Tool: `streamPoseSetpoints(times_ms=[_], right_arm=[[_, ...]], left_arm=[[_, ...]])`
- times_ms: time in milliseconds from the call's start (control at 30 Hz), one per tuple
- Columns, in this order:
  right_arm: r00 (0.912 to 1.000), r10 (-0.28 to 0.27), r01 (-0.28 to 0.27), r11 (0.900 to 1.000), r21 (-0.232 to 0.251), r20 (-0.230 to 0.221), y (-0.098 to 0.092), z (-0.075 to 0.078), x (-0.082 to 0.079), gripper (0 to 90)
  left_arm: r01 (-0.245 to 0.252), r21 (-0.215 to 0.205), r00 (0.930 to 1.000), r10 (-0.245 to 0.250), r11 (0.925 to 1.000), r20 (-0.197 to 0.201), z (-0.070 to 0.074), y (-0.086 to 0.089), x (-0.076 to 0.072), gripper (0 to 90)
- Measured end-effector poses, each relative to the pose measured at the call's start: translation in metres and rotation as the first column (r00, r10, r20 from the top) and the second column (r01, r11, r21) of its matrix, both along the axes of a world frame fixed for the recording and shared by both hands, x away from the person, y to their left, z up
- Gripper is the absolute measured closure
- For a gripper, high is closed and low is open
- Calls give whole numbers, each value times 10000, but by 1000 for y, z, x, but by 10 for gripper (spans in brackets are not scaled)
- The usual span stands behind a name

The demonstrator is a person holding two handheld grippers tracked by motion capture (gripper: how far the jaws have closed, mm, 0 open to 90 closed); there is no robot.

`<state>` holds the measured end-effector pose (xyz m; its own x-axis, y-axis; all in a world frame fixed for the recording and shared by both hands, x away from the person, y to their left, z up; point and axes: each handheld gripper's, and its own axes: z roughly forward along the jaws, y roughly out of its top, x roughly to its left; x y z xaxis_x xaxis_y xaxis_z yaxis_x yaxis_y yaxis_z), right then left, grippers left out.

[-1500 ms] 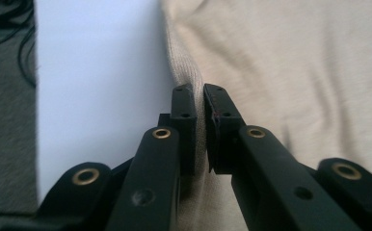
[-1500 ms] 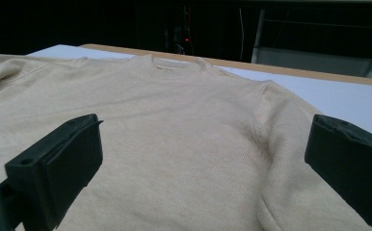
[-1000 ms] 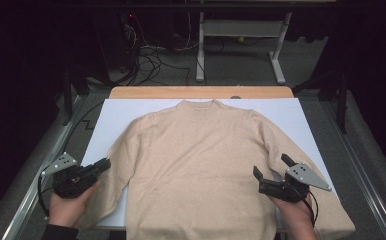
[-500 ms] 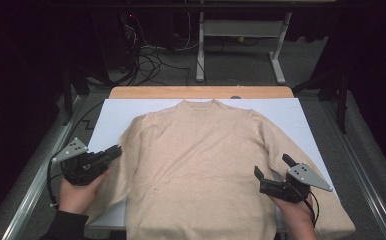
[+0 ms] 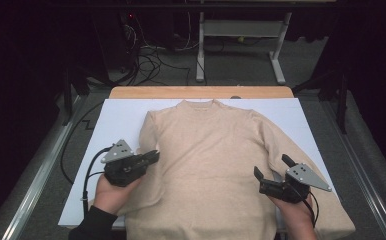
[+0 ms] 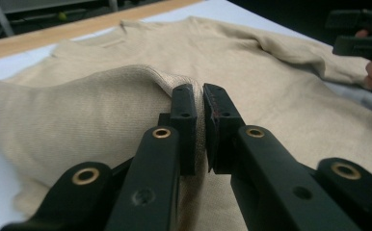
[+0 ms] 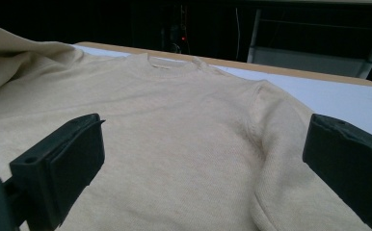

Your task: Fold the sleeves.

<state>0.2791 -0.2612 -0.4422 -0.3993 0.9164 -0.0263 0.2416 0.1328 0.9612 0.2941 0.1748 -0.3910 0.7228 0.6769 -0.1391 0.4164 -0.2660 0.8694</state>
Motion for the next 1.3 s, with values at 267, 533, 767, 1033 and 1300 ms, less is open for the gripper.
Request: streamPoseSetpoints(times_ms=[267, 533, 767, 1033, 1300], right_arm=[[10000, 25, -25, 10000, -19, -7, 0, 0, 0, 12], [10000, 24, -24, 10000, -13, 2, -1, 0, 0, 12], [10000, 30, -30, 10000, 17, 3, -1, 1, 0, 12], [10000, 21, -21, 10000, 33, 8, -2, 1, -1, 12], [10000, -10, 10, 10000, 13, 8, -1, 1, -1, 12]], left_arm=[[741, 249, 9968, -733, 9969, -334, -12, -40, 8, 821], [1163, 772, 9908, -1102, 9902, -786, -34, -74, 15, 817], [1206, 1392, 9876, -1047, 9829, -1167, -55, -93, 21, 766], [844, 966, 9922, -747, 9917, -997, -48, -75, 21, 558], [-870, 689, 9922, 926, 9938, -838, -37, -7, 36, 560]])
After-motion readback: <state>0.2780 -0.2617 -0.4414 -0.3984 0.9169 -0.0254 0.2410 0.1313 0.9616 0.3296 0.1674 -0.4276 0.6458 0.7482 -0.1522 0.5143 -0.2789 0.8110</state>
